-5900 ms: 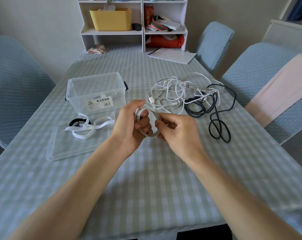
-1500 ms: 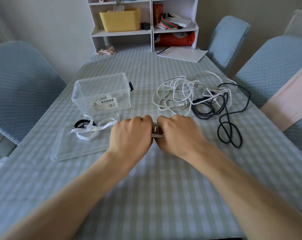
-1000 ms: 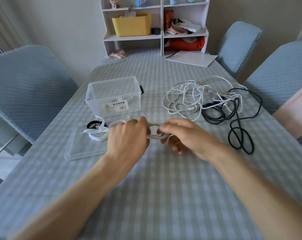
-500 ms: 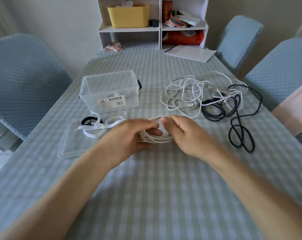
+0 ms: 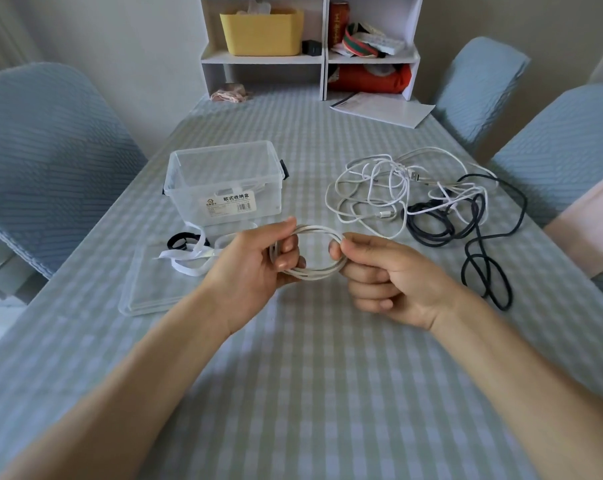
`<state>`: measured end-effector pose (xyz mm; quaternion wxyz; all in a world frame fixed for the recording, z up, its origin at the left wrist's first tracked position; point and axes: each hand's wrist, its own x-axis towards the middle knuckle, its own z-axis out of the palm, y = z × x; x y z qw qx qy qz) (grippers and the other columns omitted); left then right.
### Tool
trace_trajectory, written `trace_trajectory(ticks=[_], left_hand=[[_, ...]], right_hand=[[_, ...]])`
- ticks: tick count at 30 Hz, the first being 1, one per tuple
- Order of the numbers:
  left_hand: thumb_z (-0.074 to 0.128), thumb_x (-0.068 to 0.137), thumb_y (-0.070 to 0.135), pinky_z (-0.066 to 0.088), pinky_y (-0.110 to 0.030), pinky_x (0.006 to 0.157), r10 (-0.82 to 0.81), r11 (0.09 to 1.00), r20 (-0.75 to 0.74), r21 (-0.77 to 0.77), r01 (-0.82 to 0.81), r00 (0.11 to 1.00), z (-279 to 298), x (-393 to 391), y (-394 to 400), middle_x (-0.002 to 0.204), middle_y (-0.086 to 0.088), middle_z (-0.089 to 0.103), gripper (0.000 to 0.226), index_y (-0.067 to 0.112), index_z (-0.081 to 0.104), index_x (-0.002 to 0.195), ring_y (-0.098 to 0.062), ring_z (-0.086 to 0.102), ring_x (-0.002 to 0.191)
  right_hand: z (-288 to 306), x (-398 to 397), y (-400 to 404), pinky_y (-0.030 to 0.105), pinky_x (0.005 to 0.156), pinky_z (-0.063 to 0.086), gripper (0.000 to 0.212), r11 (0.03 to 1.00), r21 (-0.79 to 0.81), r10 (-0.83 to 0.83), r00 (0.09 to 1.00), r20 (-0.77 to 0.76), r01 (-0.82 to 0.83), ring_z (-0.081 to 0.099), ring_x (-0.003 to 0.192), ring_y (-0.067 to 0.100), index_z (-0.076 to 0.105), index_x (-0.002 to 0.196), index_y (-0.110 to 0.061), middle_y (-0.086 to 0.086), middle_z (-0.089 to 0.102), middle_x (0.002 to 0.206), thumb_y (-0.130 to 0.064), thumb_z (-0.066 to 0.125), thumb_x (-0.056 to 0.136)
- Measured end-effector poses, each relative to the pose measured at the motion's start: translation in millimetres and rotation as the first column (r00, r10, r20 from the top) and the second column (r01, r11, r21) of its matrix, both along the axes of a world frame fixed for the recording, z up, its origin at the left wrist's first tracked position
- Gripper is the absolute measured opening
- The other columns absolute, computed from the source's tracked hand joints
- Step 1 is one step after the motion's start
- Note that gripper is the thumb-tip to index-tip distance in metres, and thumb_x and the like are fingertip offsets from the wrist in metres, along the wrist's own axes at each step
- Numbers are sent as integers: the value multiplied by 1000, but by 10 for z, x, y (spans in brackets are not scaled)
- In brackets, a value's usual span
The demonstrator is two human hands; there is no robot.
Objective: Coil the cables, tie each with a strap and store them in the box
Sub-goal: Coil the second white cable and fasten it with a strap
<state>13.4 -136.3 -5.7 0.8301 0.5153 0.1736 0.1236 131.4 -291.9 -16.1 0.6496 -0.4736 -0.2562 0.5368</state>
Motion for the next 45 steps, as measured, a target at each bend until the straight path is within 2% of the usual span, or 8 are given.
trace_trajectory(ticks=[3, 7, 12, 23, 30, 40, 43, 45], left_hand=[[52, 95, 15, 37, -39, 79, -16, 999, -22, 35, 16, 1000, 9, -26, 37, 60, -4, 31, 40, 18, 54, 55, -11, 43, 42], [55, 94, 14, 48, -38, 73, -62, 996, -94, 62, 68, 994, -24, -34, 66, 59, -1, 39, 31, 13, 49, 64, -15, 36, 51], [54, 95, 19, 49, -43, 84, -117, 991, -127, 51, 124, 985, -2, -35, 9, 60, -1, 43, 39, 17, 54, 56, -15, 44, 55], [51, 99, 25, 58, -35, 63, -45, 988, -265, 132, 83, 963, -16, 39, -73, 80, -12, 68, 40, 13, 50, 61, -33, 71, 77], [48, 98, 31, 42, -23, 36, -109, 962, -446, 179, 208, 888, 79, 6, -97, 88, -21, 74, 36, 16, 44, 65, -20, 53, 41], [53, 91, 29, 19, -29, 47, 22, 950, -447, 289, 121, 894, 56, -24, -21, 54, -4, 52, 41, 20, 39, 53, -17, 30, 45], [53, 91, 30, 17, -29, 45, 45, 944, -454, 312, 111, 890, 76, -29, -13, 54, -5, 51, 44, 21, 38, 51, -16, 28, 42], [53, 91, 29, 15, -28, 44, 64, 951, -440, 299, 78, 896, 78, -28, 2, 53, -6, 50, 45, 21, 39, 49, -17, 26, 41]], right_hand=[[28, -9, -14, 16, 31, 28, 26, 984, -71, 160, 987, -34, -162, 23, 29, 1, 55, 84, -19, -7, 28, 50, -39, 44, 96], [52, -50, 41, 19, 34, 32, 36, 981, -186, 72, 995, 76, -57, 23, 31, 4, 44, 74, -19, -8, 25, 48, -53, 49, 86], [101, -27, 108, 22, 36, 29, 36, 963, -230, -111, 983, 148, 143, 23, 30, 8, 43, 67, -20, -8, 22, 43, -48, 57, 84], [82, -85, 179, 23, 39, 29, 38, 901, -268, -295, 935, 199, 341, 22, 33, 13, 36, 60, -22, -5, 20, 43, -31, 51, 93], [74, -85, 163, 23, 41, 29, 36, 899, -256, -311, 928, 203, 357, 23, 35, 14, 38, 60, -22, -5, 22, 44, -31, 52, 92], [96, -78, 133, 27, 44, 39, 35, 918, -325, -122, 940, 317, 229, 38, 39, 18, 50, 70, -15, 3, 39, 50, -35, 50, 99], [54, -82, 102, 25, 50, 45, 31, 908, -218, -148, 762, 630, 357, 55, 47, 21, 61, 84, -13, 3, 62, 62, -38, 52, 101], [-17, -75, 83, 20, 62, 48, 22, 901, 9, -191, 379, 905, 434, 64, 65, 11, 64, 101, -19, -5, 69, 83, -38, 53, 99]])
